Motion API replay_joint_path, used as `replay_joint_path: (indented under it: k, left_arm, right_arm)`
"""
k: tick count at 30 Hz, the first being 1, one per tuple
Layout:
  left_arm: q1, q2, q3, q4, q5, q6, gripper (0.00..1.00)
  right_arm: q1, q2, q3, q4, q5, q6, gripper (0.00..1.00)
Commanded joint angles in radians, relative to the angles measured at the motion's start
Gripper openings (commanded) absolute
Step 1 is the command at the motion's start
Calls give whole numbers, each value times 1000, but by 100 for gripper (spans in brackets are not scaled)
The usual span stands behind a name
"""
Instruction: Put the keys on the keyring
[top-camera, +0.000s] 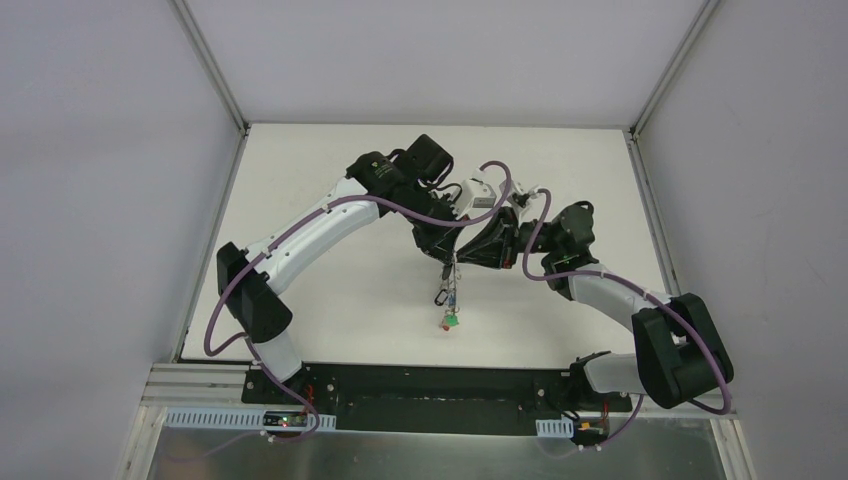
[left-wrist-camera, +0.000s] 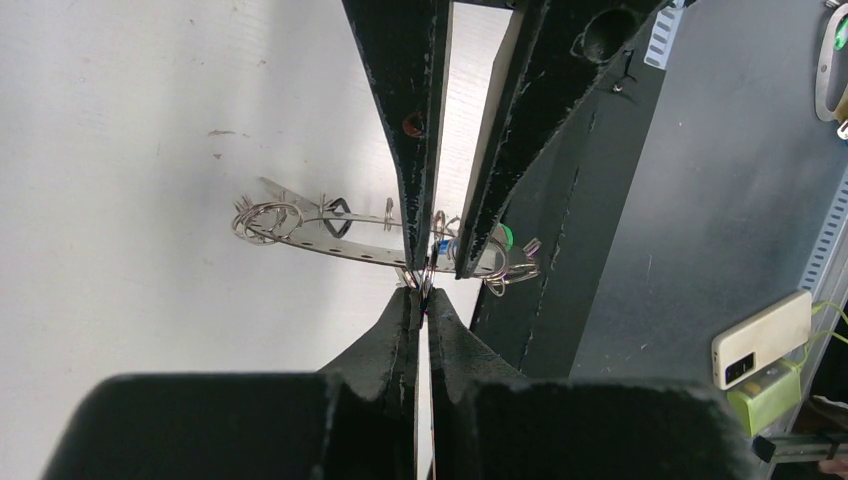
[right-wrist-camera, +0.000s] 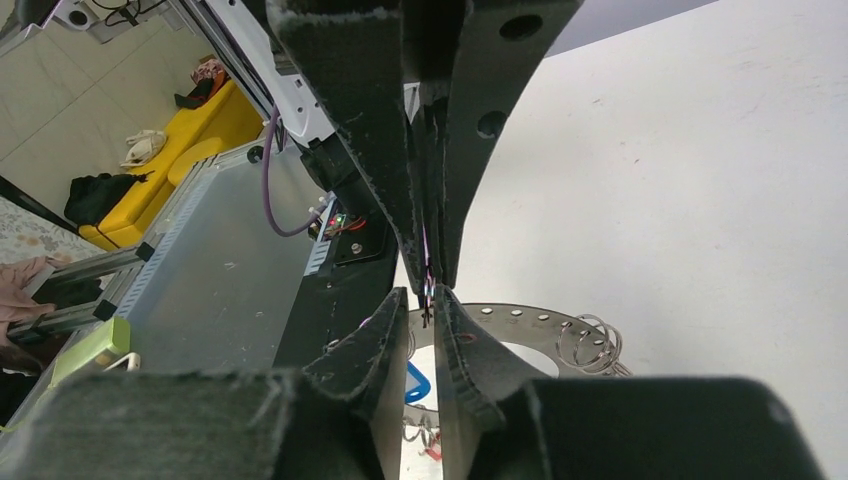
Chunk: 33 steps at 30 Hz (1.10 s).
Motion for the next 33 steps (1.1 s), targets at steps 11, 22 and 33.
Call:
replay_joint_path:
  k: [11, 22, 33]
  left_arm:
    - [-11, 16, 52, 12, 42, -25, 0]
    - [-10, 5, 34, 29, 56, -17, 0]
    - [-9, -3, 13, 41, 66, -18, 0]
  right_arm:
    - [19, 10, 44, 21, 23, 29, 0]
    - [-5, 24, 30, 150, 35, 144, 1]
    - [-17, 37, 22, 227, 47, 203, 13]
